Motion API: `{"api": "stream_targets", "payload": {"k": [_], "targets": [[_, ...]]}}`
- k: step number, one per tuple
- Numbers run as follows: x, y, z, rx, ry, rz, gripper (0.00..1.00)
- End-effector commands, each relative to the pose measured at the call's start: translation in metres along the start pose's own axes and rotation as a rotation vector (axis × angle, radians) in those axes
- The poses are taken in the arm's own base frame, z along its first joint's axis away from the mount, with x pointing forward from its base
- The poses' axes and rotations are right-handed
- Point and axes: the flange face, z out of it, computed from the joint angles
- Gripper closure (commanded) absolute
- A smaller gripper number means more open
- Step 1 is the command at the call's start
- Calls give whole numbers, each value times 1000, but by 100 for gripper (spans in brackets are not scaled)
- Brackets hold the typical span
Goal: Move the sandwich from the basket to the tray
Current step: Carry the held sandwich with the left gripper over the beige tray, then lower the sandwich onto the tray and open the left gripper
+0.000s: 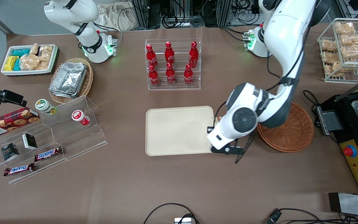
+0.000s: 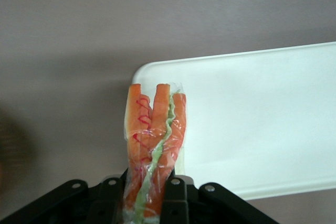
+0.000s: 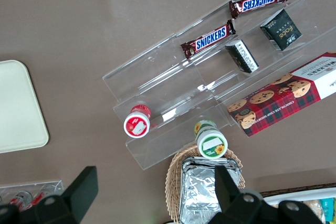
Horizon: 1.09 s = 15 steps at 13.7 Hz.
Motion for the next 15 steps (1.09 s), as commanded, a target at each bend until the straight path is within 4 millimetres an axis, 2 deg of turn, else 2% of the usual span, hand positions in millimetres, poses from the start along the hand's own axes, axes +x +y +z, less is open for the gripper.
{"api": "stream_targets", "payload": {"k": [1,3,6,8,9,10,13,15], "targets": [[-2,30,36,2,18,-45,100],[-3,38,65,1,16,-35,100],[-7,42,98,46,8,-7,100],[-10,41,106,59,-6,-5,99],[-13,40,109,66,-16,-3,45],[-14,40,103,69,-13,3,0],[-17,29,59,85,-24,-14,0],[-28,19,23,118,-54,-28,0]]}}
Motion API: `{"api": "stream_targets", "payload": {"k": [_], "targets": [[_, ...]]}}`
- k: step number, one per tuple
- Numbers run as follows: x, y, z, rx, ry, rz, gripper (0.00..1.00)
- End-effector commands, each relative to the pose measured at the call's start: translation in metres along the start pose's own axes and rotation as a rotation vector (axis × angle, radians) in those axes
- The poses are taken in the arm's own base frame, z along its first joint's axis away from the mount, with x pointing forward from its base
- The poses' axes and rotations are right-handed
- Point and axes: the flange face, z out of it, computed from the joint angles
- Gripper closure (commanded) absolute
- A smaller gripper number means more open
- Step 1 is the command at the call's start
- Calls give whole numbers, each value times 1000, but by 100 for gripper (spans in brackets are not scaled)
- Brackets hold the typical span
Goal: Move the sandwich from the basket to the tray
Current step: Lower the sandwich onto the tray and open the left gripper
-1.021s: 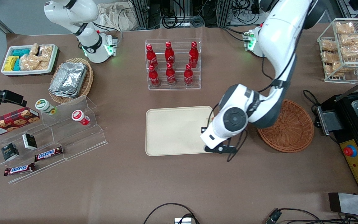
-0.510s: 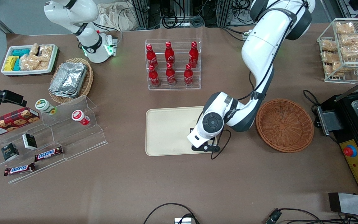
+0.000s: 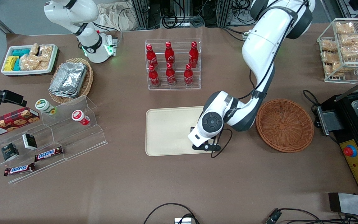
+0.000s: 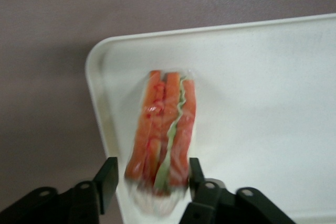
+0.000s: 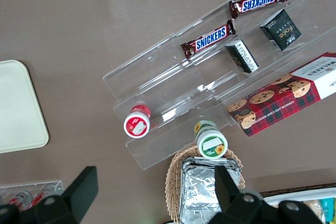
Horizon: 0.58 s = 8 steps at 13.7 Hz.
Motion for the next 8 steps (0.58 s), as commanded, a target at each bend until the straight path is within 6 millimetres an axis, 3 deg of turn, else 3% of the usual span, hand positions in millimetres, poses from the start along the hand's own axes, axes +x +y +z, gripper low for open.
{"api": "stream_targets", "payload": {"k": [1,4,5,8], "targets": [[-15,-36,-62,56,-24,-48,0],[-30,-86,-125,70,-33,-96,0],[-33,-117,-138,67,-36,-127,0],[-72,-187,-171,72,7,-170,0]]}}
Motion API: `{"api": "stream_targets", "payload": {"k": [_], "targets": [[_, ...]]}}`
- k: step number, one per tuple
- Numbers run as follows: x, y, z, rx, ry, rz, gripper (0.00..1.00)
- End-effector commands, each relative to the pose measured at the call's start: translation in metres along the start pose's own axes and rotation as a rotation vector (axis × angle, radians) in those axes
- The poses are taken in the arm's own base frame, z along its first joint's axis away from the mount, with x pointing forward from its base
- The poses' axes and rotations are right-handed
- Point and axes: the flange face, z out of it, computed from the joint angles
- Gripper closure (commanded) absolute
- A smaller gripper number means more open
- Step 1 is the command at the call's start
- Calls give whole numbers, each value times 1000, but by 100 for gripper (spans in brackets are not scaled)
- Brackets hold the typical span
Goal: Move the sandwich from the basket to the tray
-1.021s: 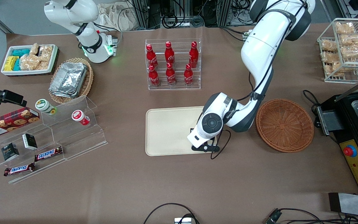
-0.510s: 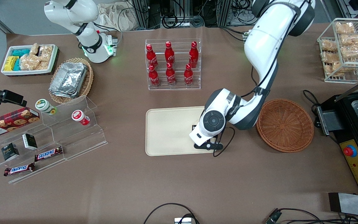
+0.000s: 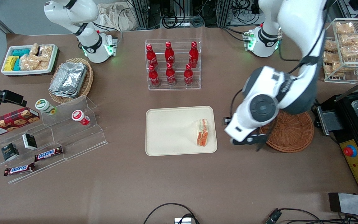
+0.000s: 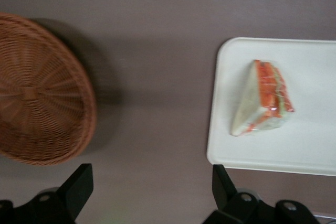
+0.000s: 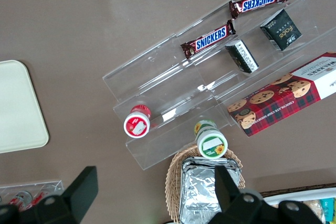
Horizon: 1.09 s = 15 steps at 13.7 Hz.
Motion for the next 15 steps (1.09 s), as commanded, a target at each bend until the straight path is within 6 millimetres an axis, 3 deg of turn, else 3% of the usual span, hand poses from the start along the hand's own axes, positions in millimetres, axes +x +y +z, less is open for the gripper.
{"api": "stream_targets", "payload": {"k": [1,3,8,10,12,15], "targets": [[-44,-72,-13,34,51,-21,0],[-53,-123,-17,28,102,25,0],[-29,-230,-59,-14,129,119,0],[-17,-238,-74,-27,128,109,0],[4,-258,-87,-43,113,70,0],[16,-263,-100,-47,98,62,0]]}}
